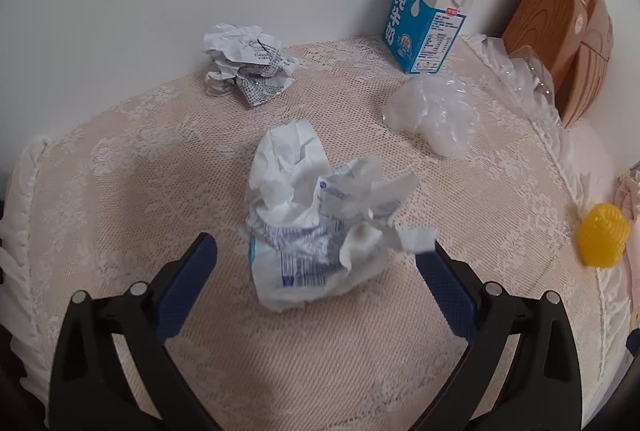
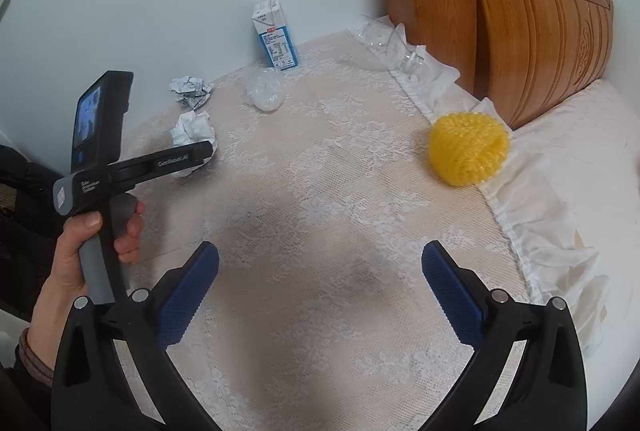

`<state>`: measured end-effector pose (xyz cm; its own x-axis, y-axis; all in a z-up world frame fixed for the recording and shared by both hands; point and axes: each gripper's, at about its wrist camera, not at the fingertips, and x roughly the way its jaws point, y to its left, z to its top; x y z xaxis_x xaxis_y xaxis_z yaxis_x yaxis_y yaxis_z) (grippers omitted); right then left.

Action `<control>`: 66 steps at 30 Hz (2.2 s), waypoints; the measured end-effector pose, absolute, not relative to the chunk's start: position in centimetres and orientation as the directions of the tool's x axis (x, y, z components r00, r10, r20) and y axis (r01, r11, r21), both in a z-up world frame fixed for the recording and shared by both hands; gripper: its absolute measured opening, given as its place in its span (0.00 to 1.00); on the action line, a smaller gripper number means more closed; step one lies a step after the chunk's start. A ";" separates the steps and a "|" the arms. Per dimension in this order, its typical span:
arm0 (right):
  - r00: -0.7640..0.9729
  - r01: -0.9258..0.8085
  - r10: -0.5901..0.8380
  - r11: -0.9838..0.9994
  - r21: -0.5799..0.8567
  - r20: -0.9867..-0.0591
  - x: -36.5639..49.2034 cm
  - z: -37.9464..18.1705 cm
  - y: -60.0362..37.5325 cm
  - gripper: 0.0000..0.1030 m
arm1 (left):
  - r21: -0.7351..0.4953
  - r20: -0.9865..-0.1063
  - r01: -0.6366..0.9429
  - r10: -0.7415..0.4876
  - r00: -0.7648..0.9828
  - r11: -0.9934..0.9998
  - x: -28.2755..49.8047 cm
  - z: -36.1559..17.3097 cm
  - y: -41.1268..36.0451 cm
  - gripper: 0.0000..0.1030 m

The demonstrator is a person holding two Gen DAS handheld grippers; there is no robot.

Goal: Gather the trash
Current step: 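Grasp the crumpled white paper with the left tool, then grasp the clear plastic bag with the right tool while the left tool holds the paper, then carry the paper and plastic bag with both tools to the green basket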

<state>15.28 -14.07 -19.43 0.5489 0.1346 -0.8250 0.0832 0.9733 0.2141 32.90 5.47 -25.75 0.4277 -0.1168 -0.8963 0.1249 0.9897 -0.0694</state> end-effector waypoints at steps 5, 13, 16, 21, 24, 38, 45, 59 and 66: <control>0.539 0.086 0.137 0.973 0.216 -0.831 17.2 -19.9 -12.9 0.98 | -0.063 -0.909 0.130 -0.111 0.402 0.990 34.6 -27.0 5.2 0.73; 0.518 0.076 0.140 0.975 0.208 -0.844 18.5 -20.7 -12.2 0.98 | -0.072 -0.891 0.139 -0.127 0.436 0.988 35.0 -26.3 5.6 0.58; 0.516 0.061 0.140 0.978 0.199 -0.845 19.6 -20.9 -11.8 0.98 | -0.060 -0.881 0.153 -0.125 0.457 0.986 34.5 -25.3 6.0 0.58; 0.513 0.000 0.159 0.983 0.185 -0.844 24.3 -21.7 -10.9 0.98 | -0.019 -0.849 0.178 -0.110 0.517 0.984 32.3 -22.7 7.1 0.58; 0.514 -0.045 0.168 0.984 0.170 -0.841 28.7 -22.6 -9.7 0.98 | -0.024 -0.845 0.173 -0.112 0.523 0.985 31.4 -21.9 8.3 0.58; 0.455 -0.042 0.085 0.996 0.074 -0.886 40.3 -27.0 -6.2 0.51 | -0.041 -0.862 0.114 -0.093 0.499 0.993 30.7 -22.6 11.8 0.58; 0.494 -0.055 0.142 0.990 0.132 -0.858 36.5 -24.6 -7.4 0.36 | -0.023 -0.854 0.131 -0.087 0.513 0.991 28.5 -21.3 10.8 0.58; 0.511 -0.039 0.199 0.977 0.209 -0.836 12.7 -21.0 -13.3 0.37 | -0.047 -0.869 0.277 -0.176 0.463 0.960 13.1 -17.7 5.3 0.58; 0.496 0.073 0.160 0.972 0.224 -0.853 0.7 -22.1 -18.5 0.38 | -0.047 -0.876 0.391 -0.226 0.426 0.919 5.4 -17.4 0.3 0.58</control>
<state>0.72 -18.45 -22.15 0.4963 0.1599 -0.8533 0.0729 0.9718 0.2245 5.41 0.25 -17.42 0.4259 -0.2256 -0.8762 0.3911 0.9192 -0.0466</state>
